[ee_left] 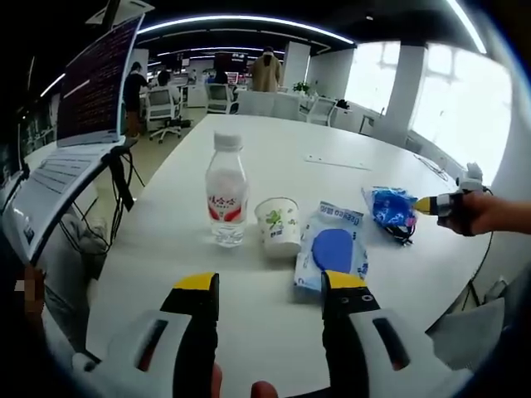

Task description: Arrange the tabletop items into an orderly group along one side of the table until the central work area is clear of visible clutter.

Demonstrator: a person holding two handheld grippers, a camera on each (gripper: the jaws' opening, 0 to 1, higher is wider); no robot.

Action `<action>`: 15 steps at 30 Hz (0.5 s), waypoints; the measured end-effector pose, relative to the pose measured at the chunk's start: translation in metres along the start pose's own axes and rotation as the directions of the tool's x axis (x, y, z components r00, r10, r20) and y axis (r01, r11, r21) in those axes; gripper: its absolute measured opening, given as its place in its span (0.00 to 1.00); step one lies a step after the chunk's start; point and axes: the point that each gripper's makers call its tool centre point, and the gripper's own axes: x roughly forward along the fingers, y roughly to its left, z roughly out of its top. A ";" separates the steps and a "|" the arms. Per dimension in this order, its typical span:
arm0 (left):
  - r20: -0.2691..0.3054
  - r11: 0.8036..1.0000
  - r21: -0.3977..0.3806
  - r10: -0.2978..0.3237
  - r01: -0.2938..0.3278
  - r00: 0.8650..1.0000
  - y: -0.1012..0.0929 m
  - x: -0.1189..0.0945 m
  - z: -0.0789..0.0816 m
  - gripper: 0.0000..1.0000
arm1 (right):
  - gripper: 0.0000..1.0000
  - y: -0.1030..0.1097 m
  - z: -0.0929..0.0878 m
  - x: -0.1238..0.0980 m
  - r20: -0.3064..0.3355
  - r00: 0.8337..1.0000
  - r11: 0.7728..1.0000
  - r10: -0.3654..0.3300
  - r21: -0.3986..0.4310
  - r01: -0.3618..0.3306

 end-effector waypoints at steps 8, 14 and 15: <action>-0.002 1.000 -0.008 0.014 -0.014 1.000 0.005 0.000 0.001 0.49 | 0.00 0.002 0.012 0.007 -0.004 1.000 1.000 -0.014 0.008 0.014; -0.004 1.000 -0.010 0.020 -0.020 1.000 0.007 0.001 0.001 0.49 | 0.00 0.015 0.023 0.017 -0.014 1.000 1.000 -0.011 -0.019 0.011; -0.006 1.000 -0.009 0.019 -0.019 1.000 0.006 0.001 0.001 0.49 | 0.00 0.017 0.024 0.020 -0.017 1.000 1.000 -0.012 -0.027 0.011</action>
